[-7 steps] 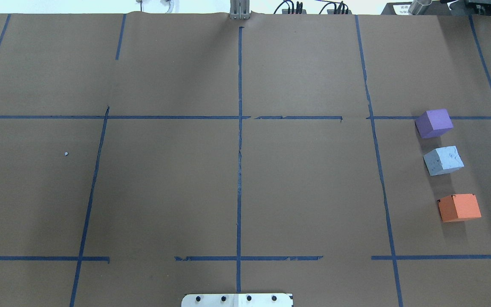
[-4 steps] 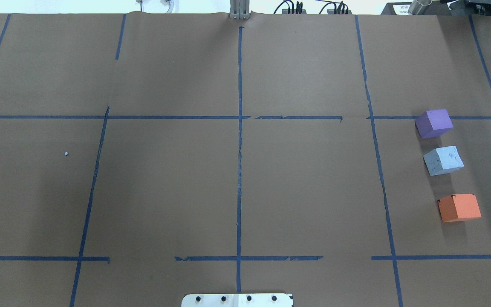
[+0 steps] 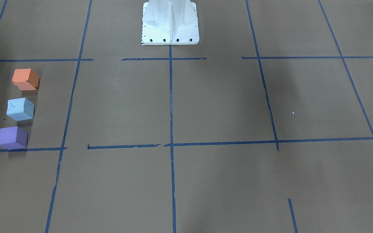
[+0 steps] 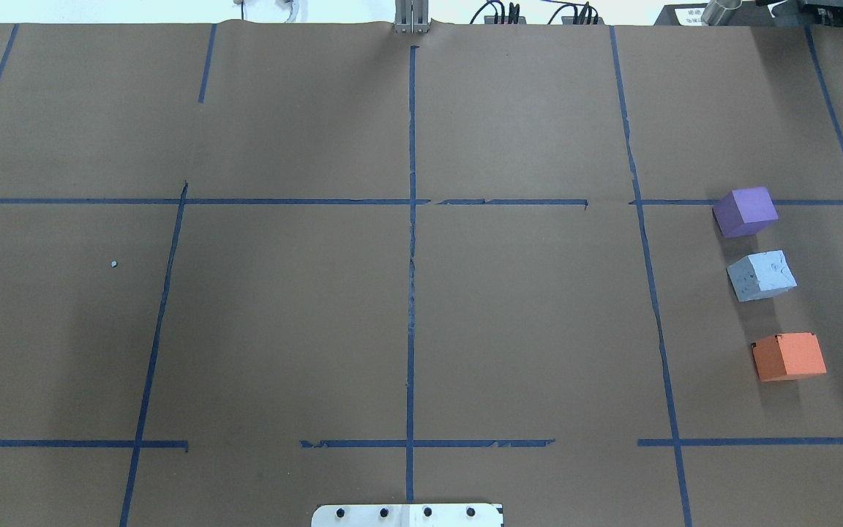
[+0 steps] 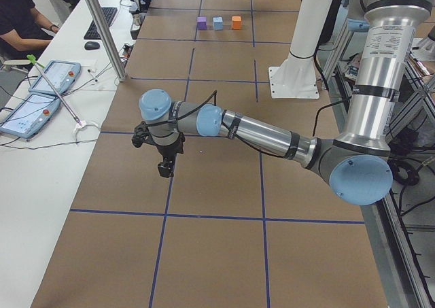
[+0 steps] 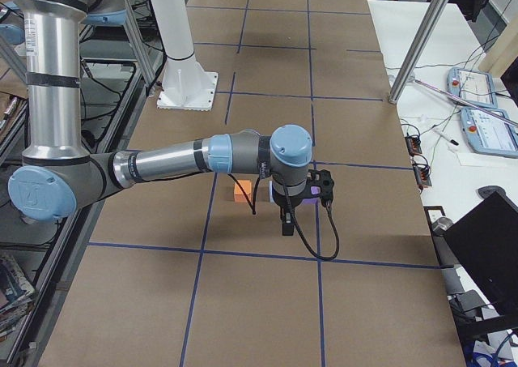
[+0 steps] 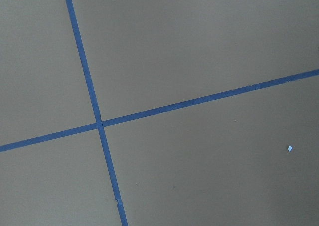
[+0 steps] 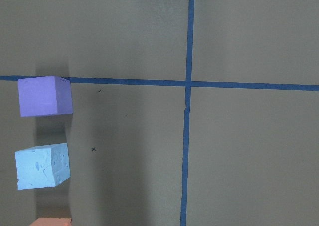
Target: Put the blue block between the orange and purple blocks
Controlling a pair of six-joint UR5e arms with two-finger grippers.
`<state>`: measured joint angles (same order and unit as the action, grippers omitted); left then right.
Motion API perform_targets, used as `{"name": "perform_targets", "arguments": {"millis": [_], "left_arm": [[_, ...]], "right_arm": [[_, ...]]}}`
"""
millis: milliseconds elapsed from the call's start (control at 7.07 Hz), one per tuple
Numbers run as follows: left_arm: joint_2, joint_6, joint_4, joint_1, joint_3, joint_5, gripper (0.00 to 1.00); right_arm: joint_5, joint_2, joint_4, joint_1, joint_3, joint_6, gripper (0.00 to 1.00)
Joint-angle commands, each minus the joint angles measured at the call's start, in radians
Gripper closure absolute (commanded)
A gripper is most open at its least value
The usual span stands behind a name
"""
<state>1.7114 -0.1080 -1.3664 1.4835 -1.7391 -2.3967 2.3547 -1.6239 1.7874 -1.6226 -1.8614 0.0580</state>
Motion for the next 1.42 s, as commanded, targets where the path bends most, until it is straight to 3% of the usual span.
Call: {"name": "perform_targets", "arguments": {"millis": [0, 1274], "left_arm": [[-0.001, 0.002, -0.002, -0.002, -0.005, -0.001, 0.0], [-0.001, 0.001, -0.02, -0.008, -0.005, -0.002, 0.0]], "right_arm": [[0.006, -0.004, 0.0, 0.004, -0.007, -0.001, 0.0], [0.011, -0.005, -0.006, 0.049, -0.007, -0.015, 0.0]]}}
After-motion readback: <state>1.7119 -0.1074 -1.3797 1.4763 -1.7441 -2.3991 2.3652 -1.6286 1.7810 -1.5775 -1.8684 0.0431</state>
